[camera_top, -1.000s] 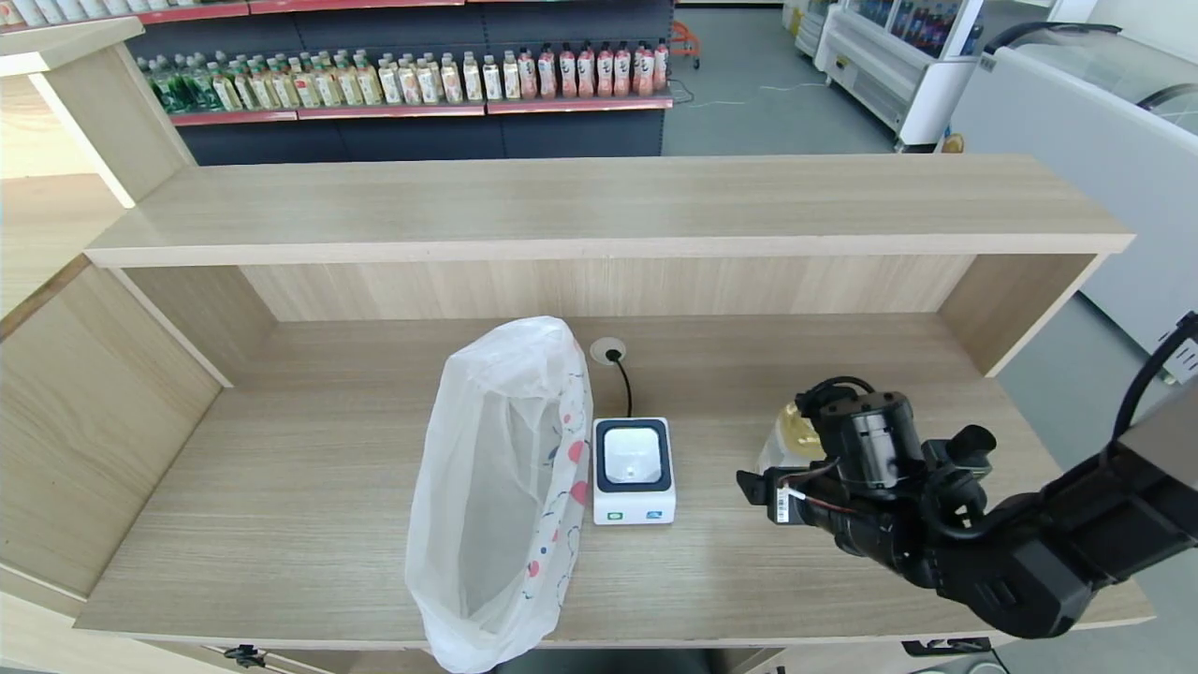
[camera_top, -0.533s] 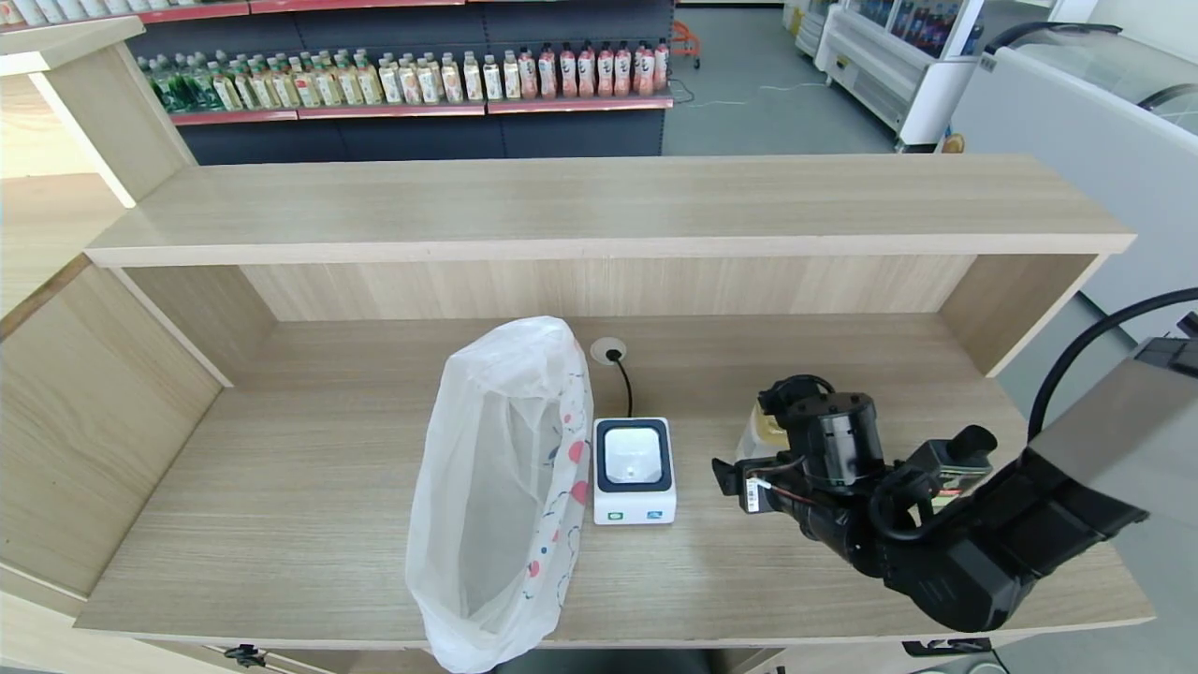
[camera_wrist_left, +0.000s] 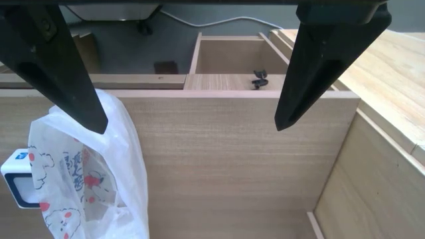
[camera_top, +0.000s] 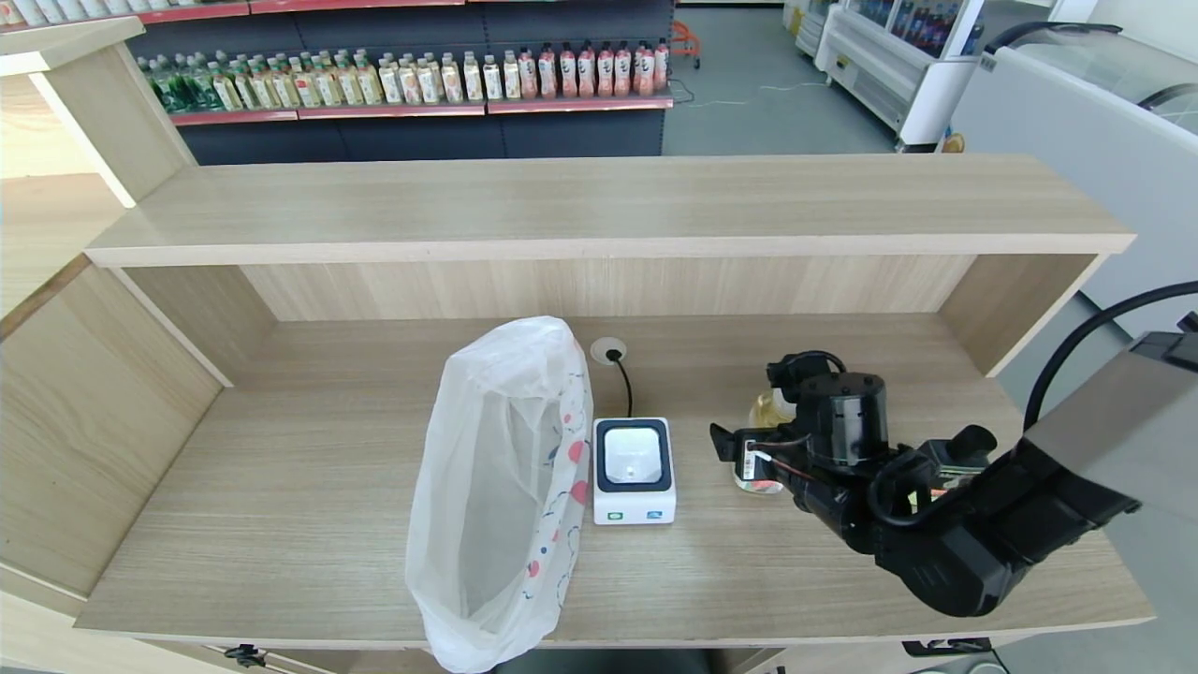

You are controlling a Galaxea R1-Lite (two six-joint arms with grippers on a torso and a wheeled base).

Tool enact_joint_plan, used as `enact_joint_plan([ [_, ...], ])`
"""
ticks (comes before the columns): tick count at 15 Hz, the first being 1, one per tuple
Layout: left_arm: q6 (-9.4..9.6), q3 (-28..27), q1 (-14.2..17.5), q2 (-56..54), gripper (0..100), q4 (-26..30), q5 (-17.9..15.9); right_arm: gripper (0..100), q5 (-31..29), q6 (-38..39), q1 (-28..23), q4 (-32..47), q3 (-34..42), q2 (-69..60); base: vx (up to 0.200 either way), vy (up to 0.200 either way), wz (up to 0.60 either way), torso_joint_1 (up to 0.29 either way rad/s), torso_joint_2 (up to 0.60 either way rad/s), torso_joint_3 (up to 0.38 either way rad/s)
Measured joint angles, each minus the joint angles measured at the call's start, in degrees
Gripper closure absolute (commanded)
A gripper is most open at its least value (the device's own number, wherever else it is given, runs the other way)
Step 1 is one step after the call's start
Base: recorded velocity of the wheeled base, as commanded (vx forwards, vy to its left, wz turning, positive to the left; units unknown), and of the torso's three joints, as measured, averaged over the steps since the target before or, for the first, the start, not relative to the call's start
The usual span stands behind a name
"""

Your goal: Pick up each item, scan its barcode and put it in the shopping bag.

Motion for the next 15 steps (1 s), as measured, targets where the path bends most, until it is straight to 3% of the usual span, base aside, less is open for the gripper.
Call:
enact_joint_plan([
  [5,0.0,0.0,0.0,0.0,0,0.0,0.0,0,0.2,-0.1,-0.1,-0.7,-4.0,3.4,0.0,0.0,0.0,0.0,0.0,0.0],
  [6,0.0,0.0,0.0,0.0,0,0.0,0.0,100,0.3,-0.1,-0.1,-1.5,-4.9,4.2,0.0,0.0,0.0,0.0,0.0,0.0],
  [15,0.0,0.0,0.0,0.0,0,0.0,0.0,100,0.5,-0.5,-0.9,-2.6,-7.3,5.5,0.0,0.0,0.0,0.0,0.0,0.0],
])
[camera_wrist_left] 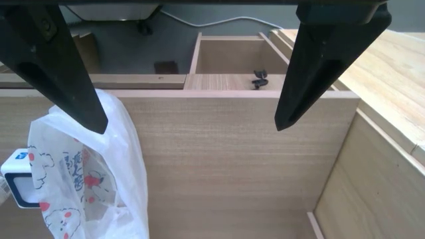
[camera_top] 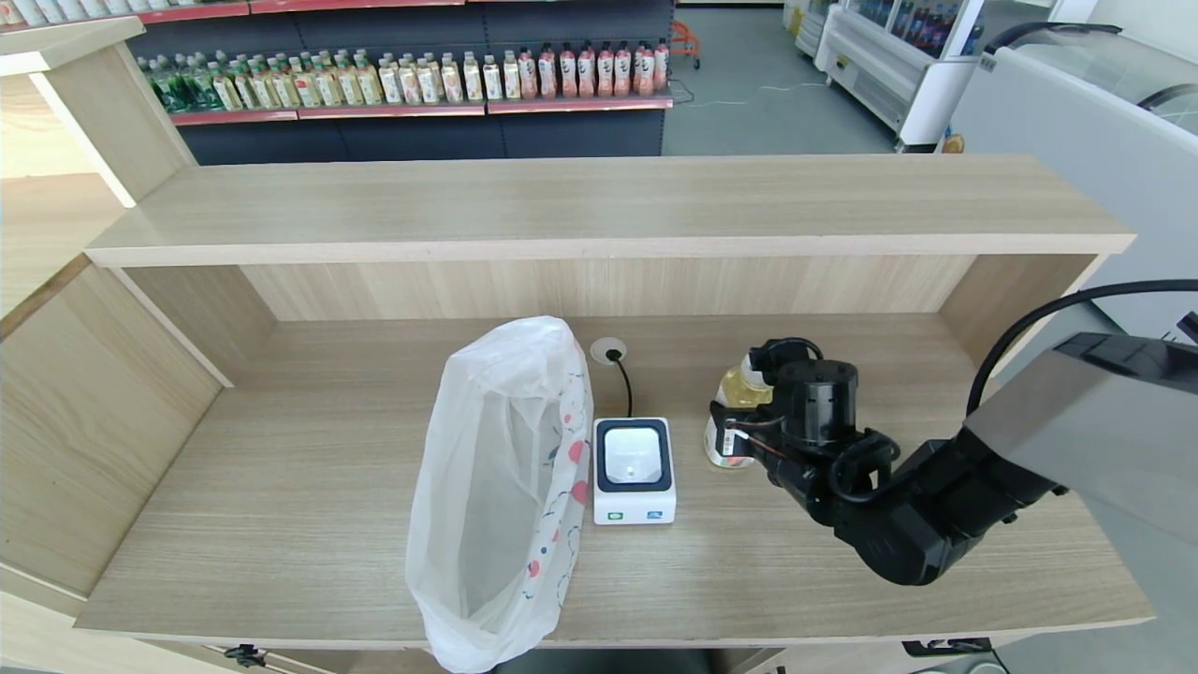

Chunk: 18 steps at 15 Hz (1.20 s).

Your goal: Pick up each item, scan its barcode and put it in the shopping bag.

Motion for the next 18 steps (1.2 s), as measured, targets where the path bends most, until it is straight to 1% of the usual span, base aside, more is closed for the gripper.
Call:
enact_joint_plan([
  [5,0.0,0.0,0.0,0.0,0,0.0,0.0,100,0.2,-1.5,-1.3,-0.1,0.2,0.1,0.0,0.0,0.0,0.0,0.0,0.0],
  [6,0.0,0.0,0.0,0.0,0,0.0,0.0,100,0.9,-1.5,-1.6,0.0,0.3,-0.2,0.0,0.0,0.0,0.0,0.0,0.0],
  [7,0.0,0.0,0.0,0.0,0,0.0,0.0,100,2.8,-1.3,-2.1,0.7,0.3,-1.2,0.0,0.0,0.0,0.0,0.0,0.0],
  [9,0.0,0.0,0.0,0.0,0,0.0,0.0,100,8.6,-0.2,-3.7,4.2,0.3,-5.4,0.0,0.0,0.0,0.0,0.0,0.0],
  [10,0.0,0.0,0.0,0.0,0,0.0,0.0,100,12.3,1.0,-4.9,7.7,0.3,-8.9,0.0,0.0,0.0,0.0,0.0,0.0],
  [12,0.0,0.0,0.0,0.0,0,0.0,0.0,100,22.3,4.8,-6.9,17.9,0.6,-17.6,0.0,0.0,0.0,0.0,0.0,0.0],
  [13,0.0,0.0,0.0,0.0,0,0.0,0.0,100,28.3,6.4,-7.7,23.2,1.2,-22.5,0.0,0.0,0.0,0.0,0.0,0.0],
  [15,0.0,0.0,0.0,0.0,0,0.0,0.0,100,38.9,8.6,-8.0,30.2,4.3,-30.8,0.0,0.0,0.0,0.0,0.0,0.0],
  [16,0.0,0.0,0.0,0.0,0,0.0,0.0,100,41.1,9.3,-6.8,31.4,6.6,-33.9,0.0,0.0,0.0,0.0,0.0,0.0],
  [18,0.0,0.0,0.0,0.0,0,0.0,0.0,100,43.5,10.3,-3.1,30.9,11.0,-38.1,0.0,0.0,0.0,0.0,0.0,0.0],
])
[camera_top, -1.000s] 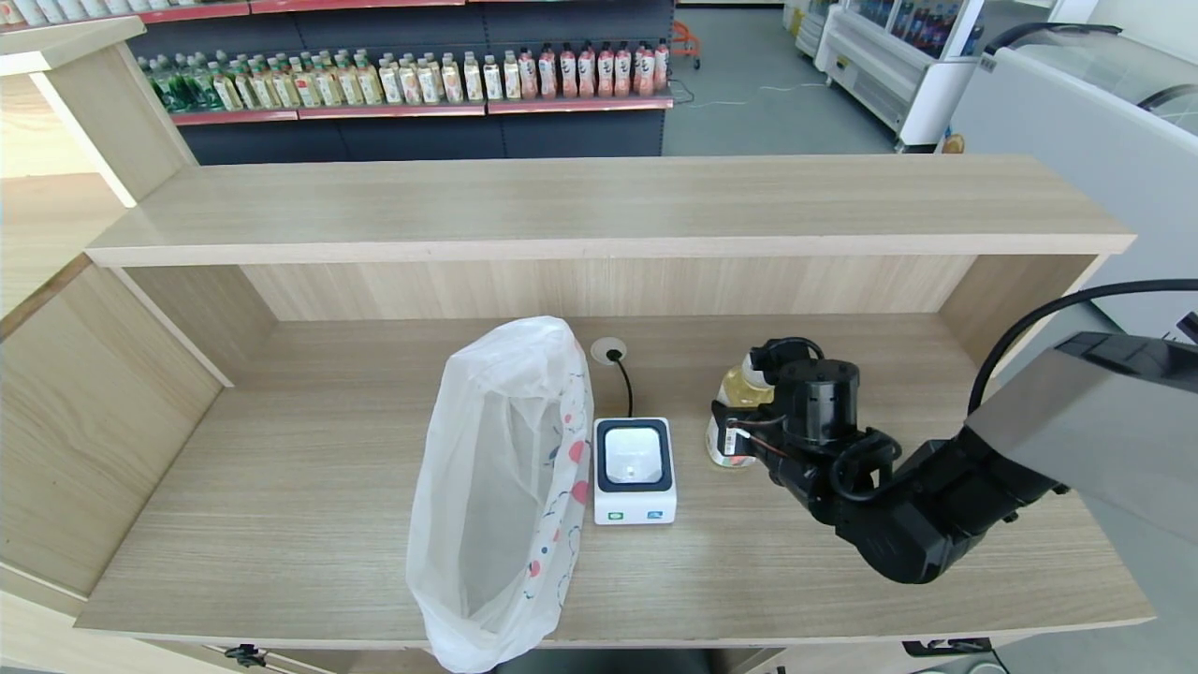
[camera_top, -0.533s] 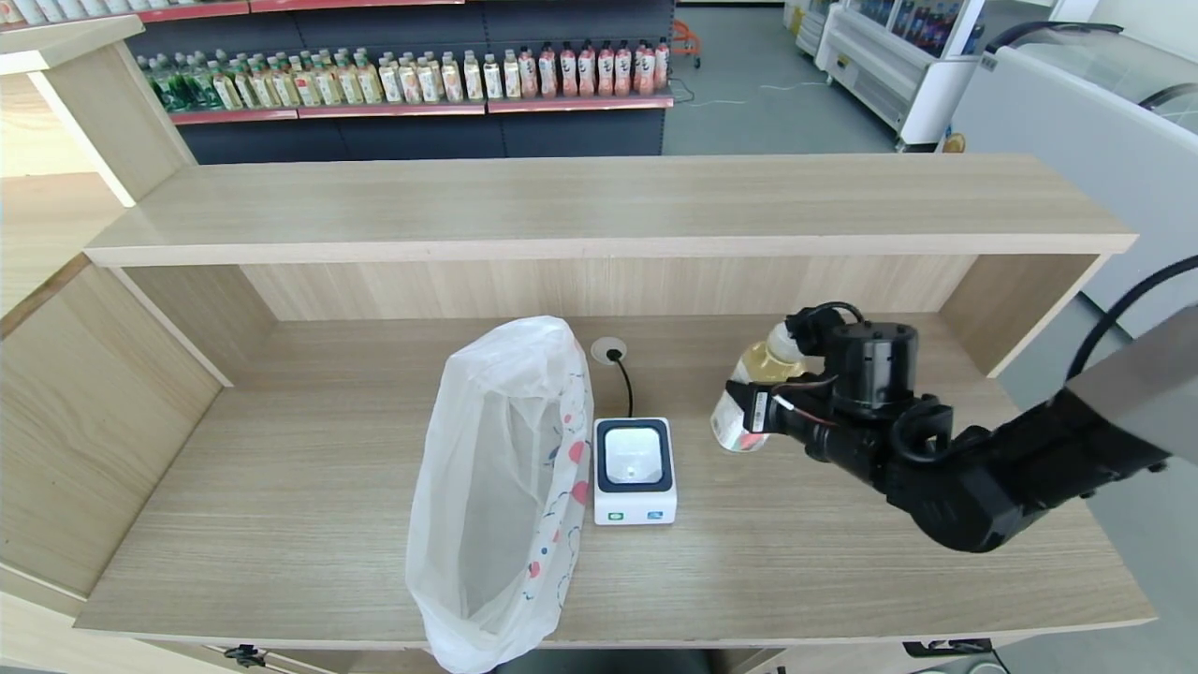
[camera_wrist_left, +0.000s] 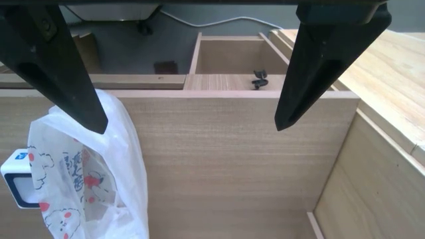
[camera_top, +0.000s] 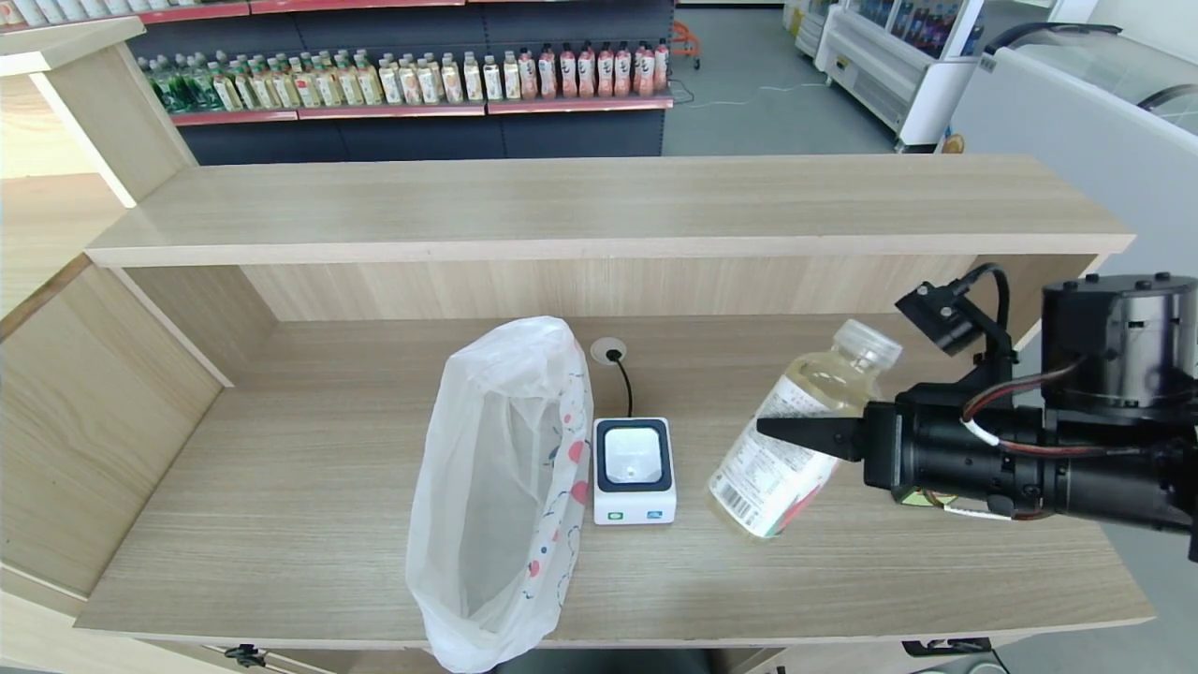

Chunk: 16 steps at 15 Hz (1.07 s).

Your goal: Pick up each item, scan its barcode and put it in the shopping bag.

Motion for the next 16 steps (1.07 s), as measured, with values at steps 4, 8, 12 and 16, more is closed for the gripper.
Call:
enact_joint_plan([
  [4,0.0,0.0,0.0,0.0,0,0.0,0.0,100,2.5,0.7,3.3,-4.4,3.6,-1.8,0.0,0.0,0.0,0.0,0.0,0.0],
  [8,0.0,0.0,0.0,0.0,0,0.0,0.0,100,6.4,2.2,6.2,-12.4,5.6,-0.1,0.0,0.0,0.0,0.0,0.0,0.0],
  [12,0.0,0.0,0.0,0.0,0,0.0,0.0,100,8.9,2.3,8.2,-16.1,7.3,2.6,0.0,0.0,0.0,0.0,0.0,0.0],
  [16,0.0,0.0,0.0,0.0,0,0.0,0.0,100,9.8,2.1,8.5,-18.0,7.6,4.4,0.0,0.0,0.0,0.0,0.0,0.0],
])
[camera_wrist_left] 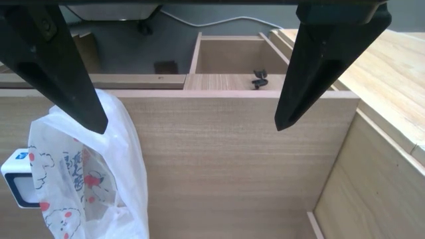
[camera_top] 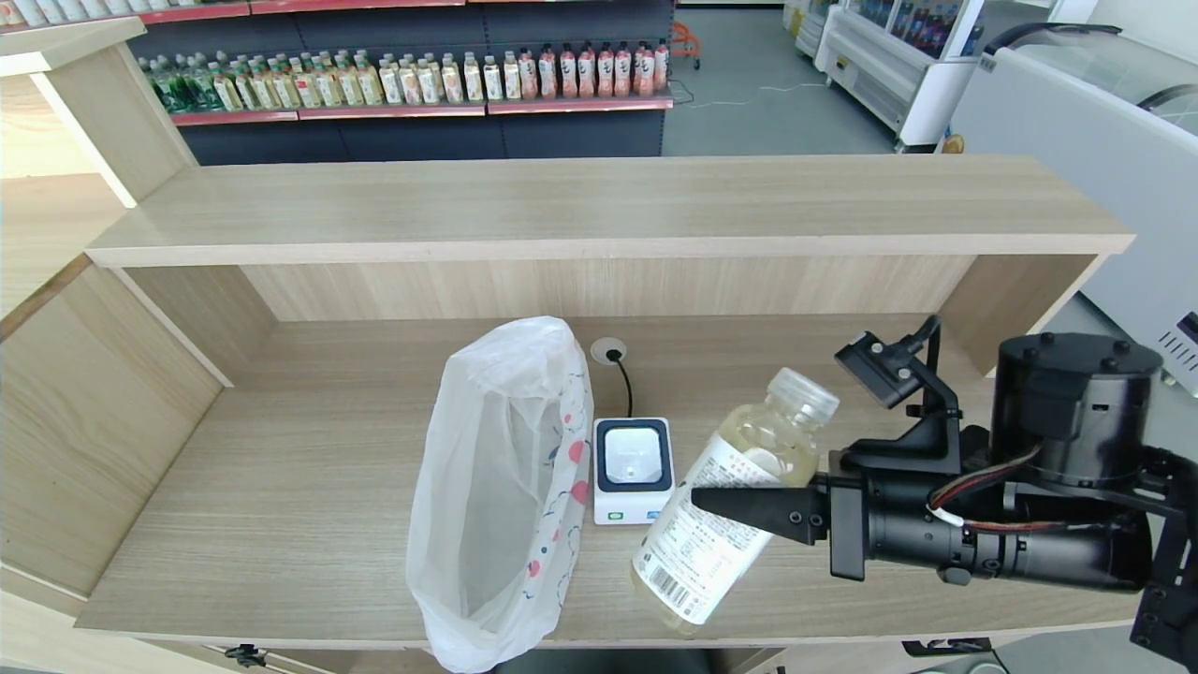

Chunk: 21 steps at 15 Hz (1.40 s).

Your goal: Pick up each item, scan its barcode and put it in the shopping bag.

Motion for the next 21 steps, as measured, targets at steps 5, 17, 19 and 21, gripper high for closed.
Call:
enact_joint_plan([
  [5,0.02,0.0,0.0,0.0,0,0.0,0.0,100,0.0,0.1,1.5,-2.8,-0.3,3.3,0.0,0.0,0.0,0.0,0.0,0.0],
  [17,0.0,0.0,0.0,0.0,0,0.0,0.0,100,0.2,0.4,2.7,-4.1,-1.5,5.6,0.0,0.0,0.0,0.0,0.0,0.0],
  [19,0.0,0.0,0.0,0.0,0,0.0,0.0,100,-3.1,-2.4,1.9,-4.1,-1.4,3.5,0.0,0.0,0.0,0.0,0.0,0.0],
  [21,0.0,0.0,0.0,0.0,0,0.0,0.0,100,-6.4,-11.2,-0.5,-2.5,-1.4,0.1,0.0,0.0,0.0,0.0,0.0,0.0],
])
